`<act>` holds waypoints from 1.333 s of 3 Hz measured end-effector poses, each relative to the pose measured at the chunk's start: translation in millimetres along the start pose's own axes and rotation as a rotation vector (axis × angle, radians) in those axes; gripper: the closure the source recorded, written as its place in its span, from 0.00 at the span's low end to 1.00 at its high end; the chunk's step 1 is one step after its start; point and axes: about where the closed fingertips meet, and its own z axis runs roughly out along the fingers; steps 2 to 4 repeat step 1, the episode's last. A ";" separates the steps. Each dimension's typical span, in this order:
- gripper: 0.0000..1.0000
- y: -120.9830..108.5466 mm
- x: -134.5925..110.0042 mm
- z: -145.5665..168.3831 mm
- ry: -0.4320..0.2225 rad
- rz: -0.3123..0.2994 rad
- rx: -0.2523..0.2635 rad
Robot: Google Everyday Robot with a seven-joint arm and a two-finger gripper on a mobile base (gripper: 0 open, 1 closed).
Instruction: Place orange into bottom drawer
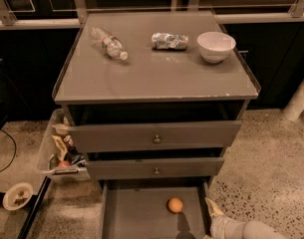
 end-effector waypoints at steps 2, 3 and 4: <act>0.00 3.1 -2.3 -1.5 0.014 -0.011 0.042; 0.00 3.1 -2.3 -1.5 0.014 -0.011 0.042; 0.00 3.1 -2.3 -1.5 0.014 -0.011 0.042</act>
Offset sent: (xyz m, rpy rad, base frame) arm 0.0000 0.0000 0.0000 0.0000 0.0000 0.0000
